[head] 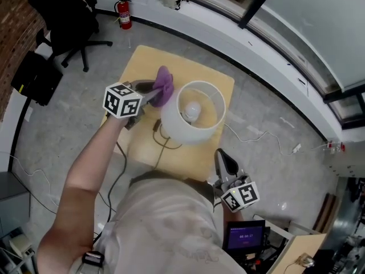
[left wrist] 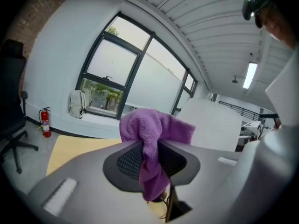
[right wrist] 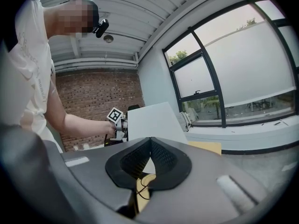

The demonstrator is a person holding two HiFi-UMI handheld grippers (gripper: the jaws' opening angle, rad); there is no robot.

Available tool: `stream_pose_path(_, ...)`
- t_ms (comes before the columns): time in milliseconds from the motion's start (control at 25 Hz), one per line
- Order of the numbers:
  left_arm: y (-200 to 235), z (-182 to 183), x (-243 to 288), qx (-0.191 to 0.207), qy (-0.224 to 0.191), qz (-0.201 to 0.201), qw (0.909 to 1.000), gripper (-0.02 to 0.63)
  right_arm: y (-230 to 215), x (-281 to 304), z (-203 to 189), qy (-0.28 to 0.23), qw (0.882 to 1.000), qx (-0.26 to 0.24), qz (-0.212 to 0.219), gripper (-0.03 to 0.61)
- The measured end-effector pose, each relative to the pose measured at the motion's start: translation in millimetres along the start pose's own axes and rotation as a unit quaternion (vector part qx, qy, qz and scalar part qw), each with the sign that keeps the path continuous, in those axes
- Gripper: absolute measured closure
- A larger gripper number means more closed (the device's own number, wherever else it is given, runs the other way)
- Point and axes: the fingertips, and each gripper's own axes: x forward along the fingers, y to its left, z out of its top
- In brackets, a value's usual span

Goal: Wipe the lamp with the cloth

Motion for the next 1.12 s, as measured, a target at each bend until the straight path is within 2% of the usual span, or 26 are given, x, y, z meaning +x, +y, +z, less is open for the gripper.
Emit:
stream_pose_path(160,-15.8,53.9,-7.8,0.02,-0.054,-0.086,0.9947,0.526,0.3,-3.4,-1.1,-0.004,1.0,0.002,-0.01,0.565)
stream_pose_path(280,-38.5,89.3,-13.2,0.034,-0.078,-0.172,0.9813,0.525,1.6,-4.6,1.4,-0.008,1.0,0.0,-0.014,0.563)
stream_pose_path(400,-61.1,104.0,-14.2,0.057,-0.069,-0.246,0.9651,0.525,1.5,-6.4,1.9,-0.01,1.0,0.0,-0.02,0.564)
stream_pose_path(560,-74.4,95.0,-5.4,0.079,-0.02,-0.302,0.9497,0.525,2.0,-9.4,2.1,-0.016,0.999,0.005,-0.037,0.563)
stream_pose_path(680,-73.8,83.7,6.9,0.08,0.011,-0.312,0.9466,0.525,0.4,-17.5,-3.8,-0.017,0.999,0.009,-0.048,0.563)
stream_pose_path(800,-63.0,72.0,20.6,0.071,0.037,-0.301,0.9503,0.526,-2.2,-23.5,-8.2,-0.017,0.998,0.015,-0.059,0.563)
stream_pose_path(1000,-37.8,35.9,43.5,0.062,0.101,-0.245,0.9622,0.526,-1.4,-28.3,-14.4,-0.011,0.997,0.023,-0.069,0.564)
stream_pose_path(1120,-24.7,18.3,52.8,0.066,0.119,-0.217,0.9667,0.526,-2.3,-27.3,-13.0,-0.011,0.997,0.021,-0.07,0.564)
